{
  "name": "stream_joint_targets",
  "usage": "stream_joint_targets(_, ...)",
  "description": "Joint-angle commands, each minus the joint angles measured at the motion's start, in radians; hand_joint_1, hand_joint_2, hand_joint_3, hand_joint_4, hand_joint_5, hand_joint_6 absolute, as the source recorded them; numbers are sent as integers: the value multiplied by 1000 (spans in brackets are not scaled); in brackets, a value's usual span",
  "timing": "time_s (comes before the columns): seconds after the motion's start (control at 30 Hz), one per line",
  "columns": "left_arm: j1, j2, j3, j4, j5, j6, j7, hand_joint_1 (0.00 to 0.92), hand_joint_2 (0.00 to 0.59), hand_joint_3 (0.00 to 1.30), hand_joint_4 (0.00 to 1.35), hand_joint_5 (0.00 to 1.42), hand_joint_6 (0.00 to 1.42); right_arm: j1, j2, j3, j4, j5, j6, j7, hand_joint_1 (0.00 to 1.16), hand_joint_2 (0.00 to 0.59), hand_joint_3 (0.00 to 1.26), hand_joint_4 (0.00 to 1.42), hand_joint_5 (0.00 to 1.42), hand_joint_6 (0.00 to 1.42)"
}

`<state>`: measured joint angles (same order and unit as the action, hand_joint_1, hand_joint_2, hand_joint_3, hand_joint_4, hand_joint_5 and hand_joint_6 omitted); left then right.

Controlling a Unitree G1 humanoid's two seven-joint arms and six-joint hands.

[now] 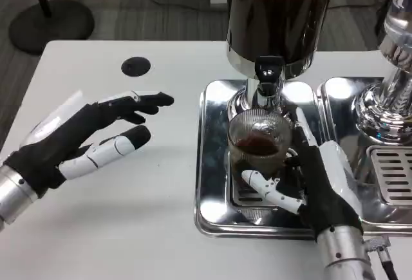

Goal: Grasp the cup under the faucet to collect the drink, then remove the cup.

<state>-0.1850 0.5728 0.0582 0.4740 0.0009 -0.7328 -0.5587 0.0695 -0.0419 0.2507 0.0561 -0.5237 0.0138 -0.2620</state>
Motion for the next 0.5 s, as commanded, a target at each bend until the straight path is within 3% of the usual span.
stream_joint_targets(0.03,16,18,3,11,-13,-9,-10,0,150,285,216,236,306,2,16,11,14,-15,-27,-64,658,176,125,171,286,478)
stream_joint_targets(0.5,19,30,-4,6,6,-13,-9,0,147,282,221,239,307,29,13,33,7,-44,-68,-169,666,186,263,277,375,525)
